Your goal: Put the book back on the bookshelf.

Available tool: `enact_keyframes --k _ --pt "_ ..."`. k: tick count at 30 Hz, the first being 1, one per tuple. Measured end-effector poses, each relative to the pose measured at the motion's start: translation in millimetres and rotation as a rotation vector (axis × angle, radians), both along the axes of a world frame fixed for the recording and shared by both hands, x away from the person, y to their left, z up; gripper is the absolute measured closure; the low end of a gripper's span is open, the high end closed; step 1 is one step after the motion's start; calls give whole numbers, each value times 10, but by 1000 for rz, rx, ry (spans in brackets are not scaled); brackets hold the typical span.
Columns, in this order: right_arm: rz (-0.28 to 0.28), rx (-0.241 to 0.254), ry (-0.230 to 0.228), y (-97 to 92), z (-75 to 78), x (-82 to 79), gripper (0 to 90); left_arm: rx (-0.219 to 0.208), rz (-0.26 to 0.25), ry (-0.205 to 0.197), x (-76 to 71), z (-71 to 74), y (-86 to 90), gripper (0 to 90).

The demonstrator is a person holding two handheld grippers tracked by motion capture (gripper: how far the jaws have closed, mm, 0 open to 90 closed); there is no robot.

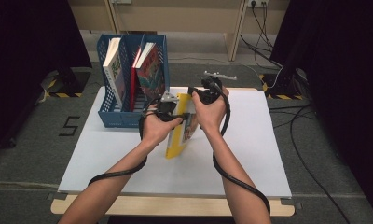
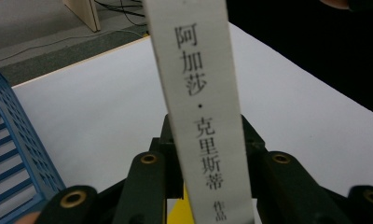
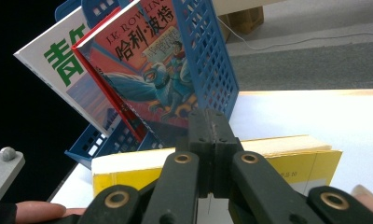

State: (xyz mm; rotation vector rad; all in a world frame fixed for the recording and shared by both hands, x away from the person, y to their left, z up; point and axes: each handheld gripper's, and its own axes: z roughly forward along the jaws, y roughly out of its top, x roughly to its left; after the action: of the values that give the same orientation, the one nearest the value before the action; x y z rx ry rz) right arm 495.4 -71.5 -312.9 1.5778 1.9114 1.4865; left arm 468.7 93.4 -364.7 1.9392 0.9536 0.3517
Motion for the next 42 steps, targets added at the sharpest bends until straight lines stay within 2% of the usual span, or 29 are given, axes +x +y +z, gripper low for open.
enact_keyframes --k 3,5,6,8,9,10,14,15,20,22,23,24,26,27,29,30,35,39,42 --pt "5 -6 -2 12 7 -4 900 -8 2 7 -3 6 12 720" --pt "14 -2 3 6 28 -8 888 -35 9 11 -11 12 36 736" --pt "12 -9 -6 -17 49 -21 819 -38 11 3 -18 22 49 747" --pt "7 -5 -8 -31 66 -34 795 -34 20 -18 -33 54 81 749" --pt "-7 -2 -38 -76 93 -59 763 -26 25 -28 -41 68 97 751" --pt "-15 0 -45 -94 102 -69 761 -14 34 -48 -52 84 131 751" --pt "-44 22 -73 -200 122 -84 748 -21 45 -55 -61 86 214 752" --pt "-49 21 -67 -230 120 -84 742 -29 48 -54 -65 84 232 753" --pt "-76 10 -40 -407 14 -90 740 -32 59 -72 -97 70 346 753" --pt "-93 1 -22 -533 -95 -120 739 -41 67 -70 -121 57 413 753" --pt "-93 1 -22 -533 -95 -120 739 -41 67 -70 -121 57 413 753" --pt "-105 -4 -6 -615 -168 -149 737 -44 68 -68 -136 53 453 753" --pt "-109 -4 2 -656 -204 -164 736 -46 69 -64 -144 52 473 753" --pt "-122 -8 14 -743 -283 -194 735 -47 71 -61 -153 49 496 752" --pt "-125 -8 16 -771 -308 -201 735 -47 76 -60 -165 43 528 752" --pt "-134 -9 28 -836 -375 -229 733 -49 78 -59 -171 40 543 751" --pt "-147 -14 38 -913 -457 -274 729 -62 83 -53 -199 22 603 752" --pt "-153 -42 46 -958 -537 -320 718 -90 90 -61 -237 -9 636 753" --pt "-154 -39 58 -965 -580 -339 714 -100 84 -65 -258 -14 638 754"
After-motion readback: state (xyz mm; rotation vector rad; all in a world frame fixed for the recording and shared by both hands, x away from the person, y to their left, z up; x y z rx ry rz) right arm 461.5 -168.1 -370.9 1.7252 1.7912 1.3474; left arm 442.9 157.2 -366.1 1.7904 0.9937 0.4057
